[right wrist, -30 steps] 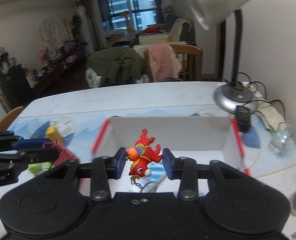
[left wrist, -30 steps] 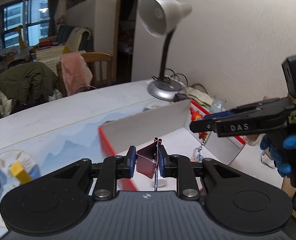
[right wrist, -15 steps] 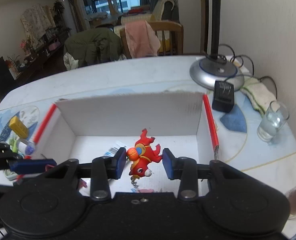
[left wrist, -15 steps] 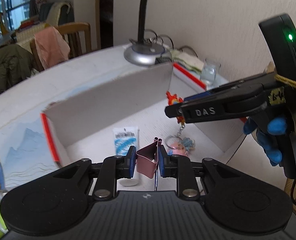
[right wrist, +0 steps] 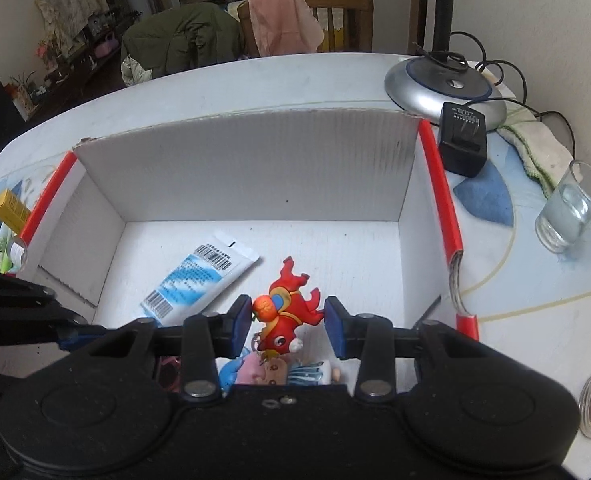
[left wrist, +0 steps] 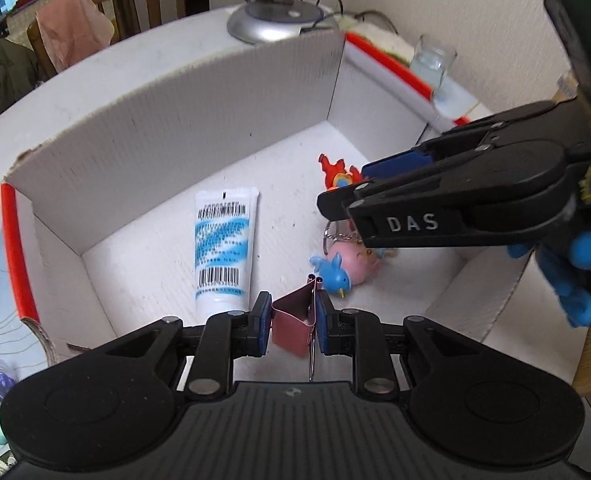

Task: Organize rigid objects
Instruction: 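Open the right tool to drop the keychain into the box while the left tool releases the pink clip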

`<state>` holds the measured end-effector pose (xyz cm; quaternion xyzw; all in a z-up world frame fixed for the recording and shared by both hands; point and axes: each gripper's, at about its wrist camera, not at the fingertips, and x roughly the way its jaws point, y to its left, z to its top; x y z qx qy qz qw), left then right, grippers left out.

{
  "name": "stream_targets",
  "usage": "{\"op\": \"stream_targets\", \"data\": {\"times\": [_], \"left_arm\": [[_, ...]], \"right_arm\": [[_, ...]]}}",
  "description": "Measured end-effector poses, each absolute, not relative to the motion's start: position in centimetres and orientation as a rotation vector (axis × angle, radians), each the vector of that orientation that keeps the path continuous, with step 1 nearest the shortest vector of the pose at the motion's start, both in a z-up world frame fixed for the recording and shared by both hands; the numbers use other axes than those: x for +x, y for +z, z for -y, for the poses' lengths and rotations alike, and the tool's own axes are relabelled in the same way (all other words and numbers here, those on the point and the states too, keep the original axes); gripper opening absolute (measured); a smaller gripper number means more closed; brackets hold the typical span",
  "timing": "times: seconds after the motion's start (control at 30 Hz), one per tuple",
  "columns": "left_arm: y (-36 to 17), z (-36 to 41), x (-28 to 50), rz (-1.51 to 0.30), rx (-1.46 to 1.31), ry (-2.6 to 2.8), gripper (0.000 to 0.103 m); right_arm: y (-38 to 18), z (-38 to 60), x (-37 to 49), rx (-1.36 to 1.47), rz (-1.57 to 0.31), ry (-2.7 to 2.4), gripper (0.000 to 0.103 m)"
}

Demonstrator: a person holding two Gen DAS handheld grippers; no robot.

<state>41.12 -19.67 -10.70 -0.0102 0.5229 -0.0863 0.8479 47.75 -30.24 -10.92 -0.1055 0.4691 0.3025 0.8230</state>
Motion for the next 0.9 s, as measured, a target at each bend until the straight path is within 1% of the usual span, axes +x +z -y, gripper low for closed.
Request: {"op": "stream_targets", "data": {"times": [0.37,0.5,0.6,0.73,0.9], "left_arm": [[-10.6,19.7,41.0,-1.115,-0.013,-0.174,0.023],[-10.5,19.8,40.7,-1.11,-0.01,-0.164,0.023],[-10.2,19.6,40.3,-1.1,-0.02,-0.157,0.024],[-9.4,19.3,39.5,-1.071,-0.032,-0.14,0.03],[-8.1,19.1,38.1,-1.019,-0.047,-0.134,0.03]], "right_arm": [[-11.2,30.0,47.9,-0.248,-1.049,0.634,0.04],[-10.8,30.0,47.7,-0.246,-1.036,0.644,0.05],[-10.4,30.1,47.5,-0.237,-1.025,0.643,0.051],[-10.0,30.4,47.1,-0.231,-1.02,0.646,0.054],[-9.4,30.6,46.0,-0.229,-1.006,0.645,0.056]]}}
